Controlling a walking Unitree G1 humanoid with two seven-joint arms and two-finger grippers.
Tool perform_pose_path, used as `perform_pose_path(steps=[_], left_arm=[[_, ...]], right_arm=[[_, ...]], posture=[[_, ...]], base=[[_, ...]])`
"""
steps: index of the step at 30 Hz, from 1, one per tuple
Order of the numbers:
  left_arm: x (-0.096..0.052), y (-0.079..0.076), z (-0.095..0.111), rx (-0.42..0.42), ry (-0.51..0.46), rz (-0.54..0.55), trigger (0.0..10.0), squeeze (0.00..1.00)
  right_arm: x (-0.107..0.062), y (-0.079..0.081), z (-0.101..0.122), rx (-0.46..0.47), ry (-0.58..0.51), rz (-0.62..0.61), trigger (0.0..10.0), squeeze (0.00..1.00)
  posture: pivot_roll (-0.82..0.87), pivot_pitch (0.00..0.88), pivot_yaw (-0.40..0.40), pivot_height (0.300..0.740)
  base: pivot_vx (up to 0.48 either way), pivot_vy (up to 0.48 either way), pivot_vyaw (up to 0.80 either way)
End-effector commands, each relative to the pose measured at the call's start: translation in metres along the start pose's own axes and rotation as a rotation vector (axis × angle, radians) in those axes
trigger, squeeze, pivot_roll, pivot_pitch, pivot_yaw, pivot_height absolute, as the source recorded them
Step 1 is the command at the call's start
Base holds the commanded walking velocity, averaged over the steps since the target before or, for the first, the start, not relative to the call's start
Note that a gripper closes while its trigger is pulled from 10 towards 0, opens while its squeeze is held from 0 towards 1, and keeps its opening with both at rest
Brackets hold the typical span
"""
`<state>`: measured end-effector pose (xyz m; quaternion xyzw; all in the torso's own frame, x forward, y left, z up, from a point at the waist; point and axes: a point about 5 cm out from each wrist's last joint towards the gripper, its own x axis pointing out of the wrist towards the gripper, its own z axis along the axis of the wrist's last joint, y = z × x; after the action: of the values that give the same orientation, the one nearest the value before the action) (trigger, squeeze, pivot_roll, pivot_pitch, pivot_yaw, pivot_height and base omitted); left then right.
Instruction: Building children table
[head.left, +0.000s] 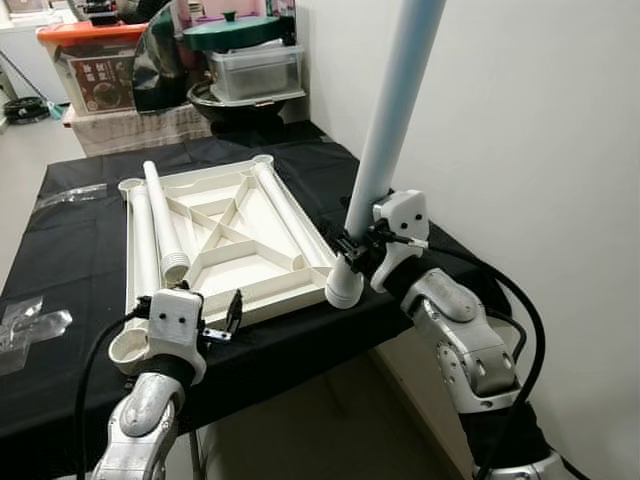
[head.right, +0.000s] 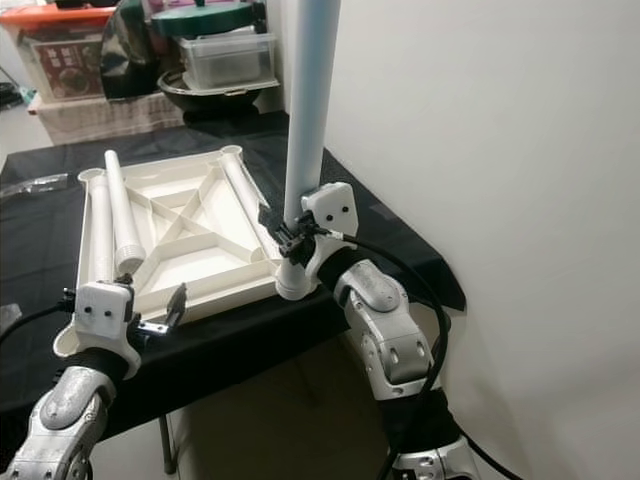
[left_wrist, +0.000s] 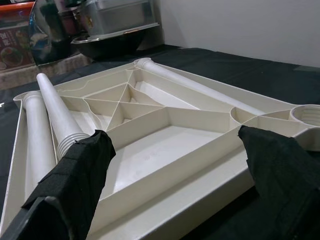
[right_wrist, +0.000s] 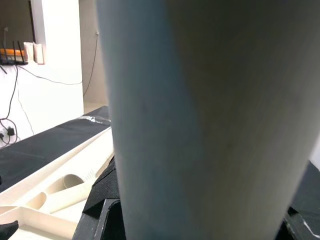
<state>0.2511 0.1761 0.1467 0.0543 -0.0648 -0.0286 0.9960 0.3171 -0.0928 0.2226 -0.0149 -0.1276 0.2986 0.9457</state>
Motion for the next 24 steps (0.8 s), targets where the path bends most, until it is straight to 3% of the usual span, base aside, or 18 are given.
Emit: perform_pose_path(steps=[1,17,24], left_arm=[[-0.0004,0.0017,-0.0002,-0.004,0.000,0.002,10.0,0.00],[0.0004,0.0007,0.0013,0.004,-0.008,-0.018,10.0,0.00],[0.0007,-0.0019,0.0023,-0.012,-0.016,-0.029,10.0,0.00]], right_arm=[[0.0003,0.0015,0.0027,-0.008,-0.015,0.005,10.0,0.00],[0.0001,0.0023,0.0025,-0.008,-0.018,0.004,10.0,0.00],[0.0006,0.0020,0.0027,-0.011,-0.021,0.006,10.0,0.00]], posture=[[0.00,0.000,-0.026,0.740],[0.00,0.000,-0.020,0.740],[0.00,0.000,-0.020,0.740]], base=[[0.277,0.000,0.00],[0.280,0.000,0.00],[0.000,0.000,0.00]])
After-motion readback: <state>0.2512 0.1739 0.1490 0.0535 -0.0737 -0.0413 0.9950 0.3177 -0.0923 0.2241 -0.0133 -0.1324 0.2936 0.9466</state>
